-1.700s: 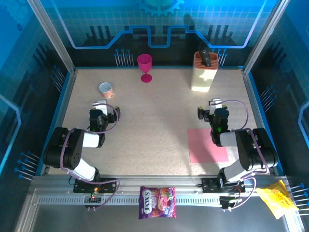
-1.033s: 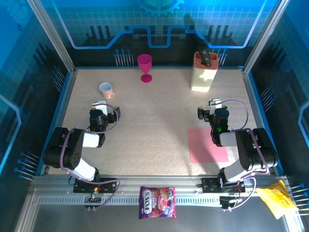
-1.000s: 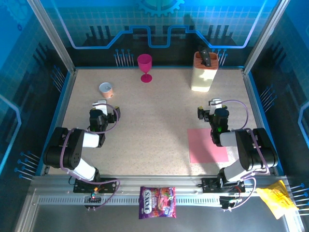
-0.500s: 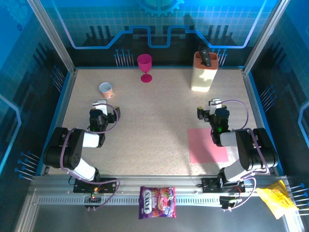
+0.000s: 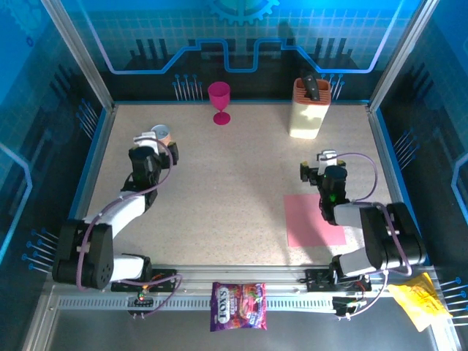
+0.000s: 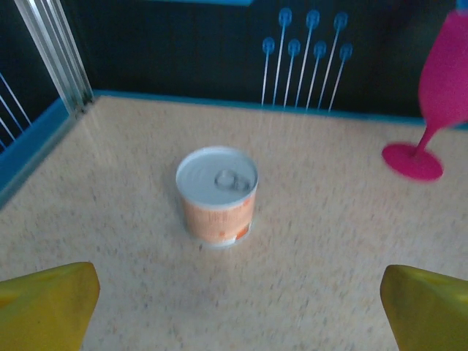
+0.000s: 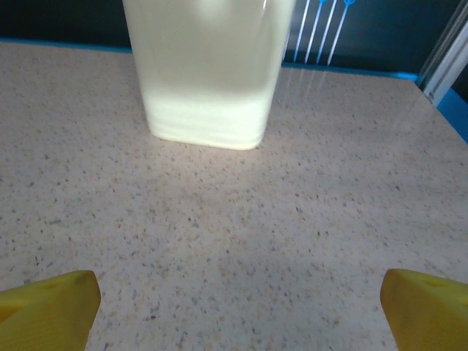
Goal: Fold a paper plane with a square sheet of paper (pick it up from the middle)
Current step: Move the square sheet of paper to the center of the table.
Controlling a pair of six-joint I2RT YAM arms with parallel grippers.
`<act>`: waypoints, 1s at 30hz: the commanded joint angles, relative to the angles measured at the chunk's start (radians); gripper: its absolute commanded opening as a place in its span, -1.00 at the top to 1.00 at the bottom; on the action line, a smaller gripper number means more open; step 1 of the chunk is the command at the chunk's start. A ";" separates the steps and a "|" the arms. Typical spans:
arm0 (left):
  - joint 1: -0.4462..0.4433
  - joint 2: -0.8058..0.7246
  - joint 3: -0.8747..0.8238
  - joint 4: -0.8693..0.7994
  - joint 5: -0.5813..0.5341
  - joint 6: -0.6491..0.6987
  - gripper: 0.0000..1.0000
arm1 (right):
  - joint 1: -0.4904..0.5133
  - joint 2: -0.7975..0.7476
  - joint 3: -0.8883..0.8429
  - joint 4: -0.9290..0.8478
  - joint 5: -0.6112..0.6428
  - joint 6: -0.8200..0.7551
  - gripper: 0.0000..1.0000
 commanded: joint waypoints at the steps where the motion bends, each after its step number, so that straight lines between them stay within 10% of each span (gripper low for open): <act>1: -0.046 -0.061 0.119 -0.334 -0.058 -0.078 -1.00 | 0.007 -0.142 0.188 -0.338 0.108 0.044 -0.99; 8: -0.249 -0.105 0.323 -0.709 -0.110 -0.233 -1.00 | -0.097 -0.172 0.617 -1.111 0.045 0.460 -0.99; 16: -0.627 0.025 0.462 -0.845 -0.127 -0.448 -1.00 | -0.123 -0.381 0.560 -1.222 -0.251 0.517 -0.99; 30: -1.042 0.668 0.921 -0.918 -0.177 -0.413 -1.00 | -0.205 -0.539 0.590 -1.531 -0.285 0.569 -0.99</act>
